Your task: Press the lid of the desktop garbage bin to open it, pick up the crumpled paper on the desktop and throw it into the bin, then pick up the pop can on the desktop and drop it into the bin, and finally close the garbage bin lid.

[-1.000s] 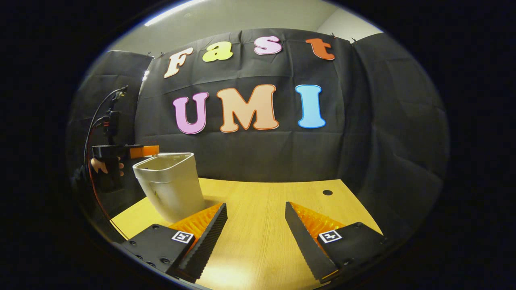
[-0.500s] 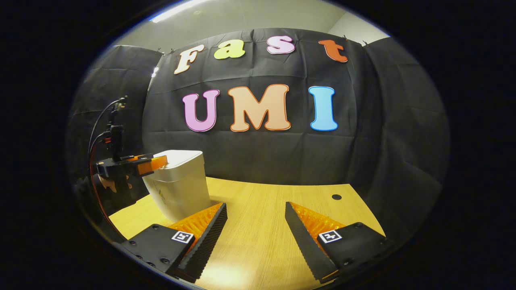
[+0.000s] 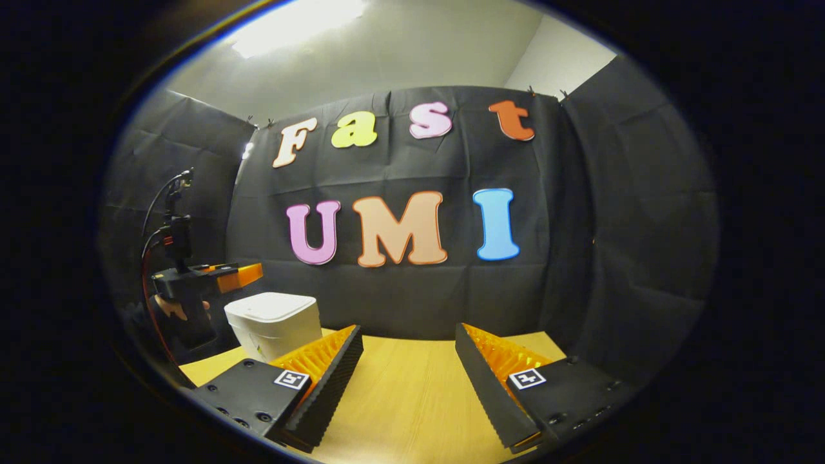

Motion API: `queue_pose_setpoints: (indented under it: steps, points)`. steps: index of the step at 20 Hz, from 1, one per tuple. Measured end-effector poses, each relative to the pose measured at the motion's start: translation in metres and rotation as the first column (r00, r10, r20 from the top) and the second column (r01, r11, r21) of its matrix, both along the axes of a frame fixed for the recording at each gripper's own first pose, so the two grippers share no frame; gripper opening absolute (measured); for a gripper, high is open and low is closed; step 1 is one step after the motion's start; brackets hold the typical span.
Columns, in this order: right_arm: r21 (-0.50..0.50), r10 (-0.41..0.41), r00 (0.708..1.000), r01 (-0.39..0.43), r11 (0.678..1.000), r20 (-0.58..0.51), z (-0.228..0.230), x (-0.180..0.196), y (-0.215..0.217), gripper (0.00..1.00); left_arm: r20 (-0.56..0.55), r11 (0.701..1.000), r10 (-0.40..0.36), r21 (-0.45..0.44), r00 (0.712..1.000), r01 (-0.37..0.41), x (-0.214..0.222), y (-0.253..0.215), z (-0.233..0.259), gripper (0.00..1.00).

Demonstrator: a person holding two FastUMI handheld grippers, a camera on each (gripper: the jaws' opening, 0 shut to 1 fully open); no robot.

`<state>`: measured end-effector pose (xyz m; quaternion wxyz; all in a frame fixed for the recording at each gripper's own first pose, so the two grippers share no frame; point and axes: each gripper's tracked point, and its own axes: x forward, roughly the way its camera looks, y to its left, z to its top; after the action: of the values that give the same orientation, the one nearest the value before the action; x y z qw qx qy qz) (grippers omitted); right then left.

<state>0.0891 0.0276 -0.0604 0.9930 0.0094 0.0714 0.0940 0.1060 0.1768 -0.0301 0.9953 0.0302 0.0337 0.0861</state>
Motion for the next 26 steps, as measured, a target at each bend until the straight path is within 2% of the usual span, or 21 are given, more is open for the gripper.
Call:
queue_pose_setpoints:
  steps: [3,6,9,10,12,14,15,17,26]
  points:
    - [0.021,0.018,0.999,-0.019,1.000,0.040,0.011,-0.015,-0.023,0.96,0.003,0.999,-0.035,0.033,0.999,0.035,-0.021,-0.054,0.009,0.93]
    - [0.048,0.038,0.998,-0.041,0.998,0.059,0.019,-0.027,-0.043,0.96,0.008,0.996,-0.089,0.005,0.996,0.089,-0.044,-0.111,0.013,0.93]
    - [0.081,0.023,0.997,-0.029,0.996,0.071,0.032,-0.036,-0.056,0.96,0.035,0.987,-0.160,0.004,0.987,0.160,-0.060,-0.156,0.023,0.95]
    - [0.092,0.014,0.996,-0.021,0.996,0.083,0.039,-0.039,-0.059,0.92,0.032,0.984,-0.177,0.001,0.984,0.177,-0.064,-0.166,0.022,0.96]
    - [0.100,-0.015,0.993,0.004,0.995,0.117,0.052,-0.043,-0.063,0.96,0.041,0.972,-0.231,-0.028,0.972,0.233,-0.068,-0.186,0.023,0.99]
    - [0.103,-0.049,0.990,0.035,0.994,0.133,0.059,-0.047,-0.061,0.96,0.046,0.957,-0.275,-0.078,0.960,0.278,-0.070,-0.198,0.022,0.95]
    - [0.108,-0.057,0.989,0.042,0.993,0.137,0.062,-0.049,-0.056,0.96,0.038,0.951,-0.290,-0.104,0.956,0.292,-0.073,-0.201,0.018,0.99]
    - [0.106,-0.076,0.984,0.059,0.993,0.164,0.070,-0.055,-0.050,0.98,0.058,0.941,-0.307,-0.132,0.950,0.312,-0.077,-0.200,0.024,0.96]
    - [0.071,-0.098,0.980,0.087,0.994,0.172,0.072,-0.067,-0.016,0.98,0.063,0.920,-0.368,-0.119,0.928,0.373,-0.093,-0.192,0.023,0.95]
